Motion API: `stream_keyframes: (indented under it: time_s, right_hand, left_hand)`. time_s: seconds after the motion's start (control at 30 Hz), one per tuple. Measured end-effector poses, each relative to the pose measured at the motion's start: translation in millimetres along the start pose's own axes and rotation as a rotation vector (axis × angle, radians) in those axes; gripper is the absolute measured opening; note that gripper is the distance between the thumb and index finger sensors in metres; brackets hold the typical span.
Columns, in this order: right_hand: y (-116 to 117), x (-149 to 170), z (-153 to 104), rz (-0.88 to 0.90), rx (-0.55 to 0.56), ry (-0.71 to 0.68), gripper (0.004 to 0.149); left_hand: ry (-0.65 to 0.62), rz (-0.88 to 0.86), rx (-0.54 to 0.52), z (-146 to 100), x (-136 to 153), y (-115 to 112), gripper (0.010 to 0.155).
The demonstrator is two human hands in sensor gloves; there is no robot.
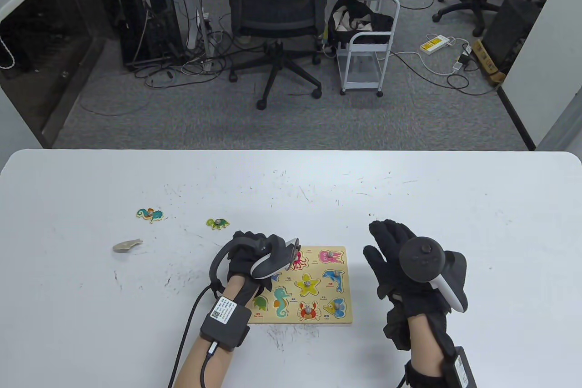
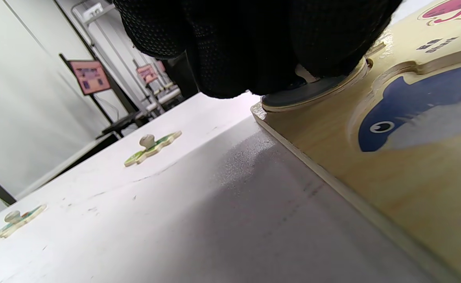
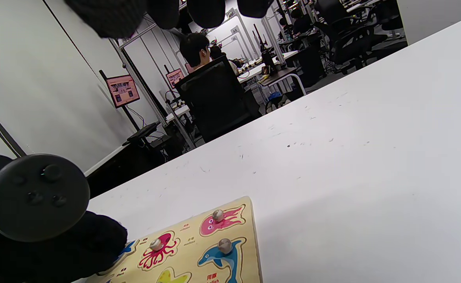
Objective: Fit puzzle pieces into frame
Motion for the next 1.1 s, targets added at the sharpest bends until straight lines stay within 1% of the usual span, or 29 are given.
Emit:
stream_keyframes:
  time_s: [0.33,0.5,0.63,0.8,0.9,1.0,1.1]
  right_hand:
    - [0.6,-0.2,0.0,0.000,-0.006,0.002,0.061]
    - [0.0,-0.7,-0.2,0.002,-0.007,0.001,0.061]
    - [-2.1,-2.8,-1.8,0.003,0.002,-0.008,0.061]
    - [-3.1,-3.7,-2.6,-0.003,0.006,-0.011,0.061]
    - [-3.6,-3.6,-2.8,-0.006,0.009,-0.010,0.061]
    - [-4.2,-3.0,-2.9,-0.008,0.014,-0.007,0.061]
    - [-4.5,-2.6,-3.2,-0.013,0.017,-0.001,0.061]
  left_hand:
    - [-0.003,0.009,0.026,-3.1,0.7,0.0,0.044]
    - [-0.006,-0.017,0.025,-5.0,5.7,3.7,0.050]
    - [0.045,-0.065,0.007,-4.8,29.9,12.5,0.052]
    - [0.141,-0.124,0.020,1.0,66.4,17.5,0.054]
    - [0.208,-0.145,0.052,6.8,87.4,14.0,0.056]
    - [0.263,-0.152,0.061,13.0,104.0,9.6,0.058]
    - [0.299,-0.168,0.086,22.5,114.5,1.1,0.059]
Point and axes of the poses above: the tracker on the back of each hand, its own x axis roughly to the little-finger side, its own z axis roughly from the wrist to the fingertips, y = z × x, the point moved 3 cm from there along z, roughly from the wrist to the fingertips, and after that the axes turned 4 degrees about z, right-handed, at the moved point
